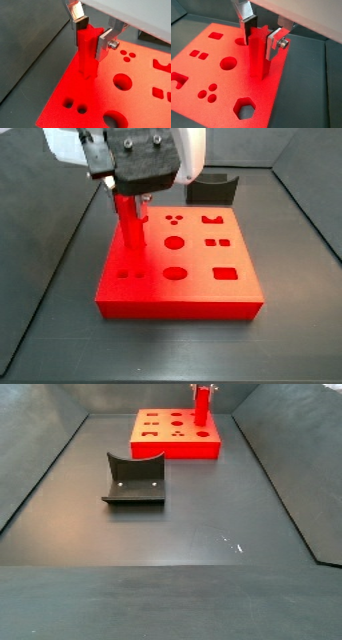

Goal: Insert the star object.

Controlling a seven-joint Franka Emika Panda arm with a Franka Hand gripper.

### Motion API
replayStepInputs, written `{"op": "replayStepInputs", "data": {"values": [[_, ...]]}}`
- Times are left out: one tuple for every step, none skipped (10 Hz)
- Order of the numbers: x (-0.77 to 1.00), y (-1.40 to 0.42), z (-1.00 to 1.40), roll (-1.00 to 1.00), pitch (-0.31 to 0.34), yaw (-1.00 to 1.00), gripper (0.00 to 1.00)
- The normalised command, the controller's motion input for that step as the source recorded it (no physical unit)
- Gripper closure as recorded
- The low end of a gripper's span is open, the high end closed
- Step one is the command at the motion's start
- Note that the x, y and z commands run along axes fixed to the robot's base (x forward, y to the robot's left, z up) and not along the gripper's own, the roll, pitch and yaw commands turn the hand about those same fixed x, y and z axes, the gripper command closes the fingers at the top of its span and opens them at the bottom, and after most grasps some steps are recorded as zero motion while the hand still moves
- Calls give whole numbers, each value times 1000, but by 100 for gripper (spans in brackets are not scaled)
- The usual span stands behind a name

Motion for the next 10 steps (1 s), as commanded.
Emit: {"op": "replayStepInputs", "data": {"values": [[394, 6, -629, 0, 49, -191, 100], [363, 57, -720, 0, 43, -194, 100], [277, 37, -711, 7, 50, -206, 100], [143, 0, -597, 73, 51, -191, 100], [0, 20, -654, 117, 59, -197, 100], [-163, 74, -609, 150, 150, -214, 100], [-231, 100, -509, 156, 197, -231, 100], [-169, 69, -537, 143, 203, -251, 100], [51, 9, -183, 50, 101, -91, 100], [0, 0, 0, 0, 0, 0, 100]]}}
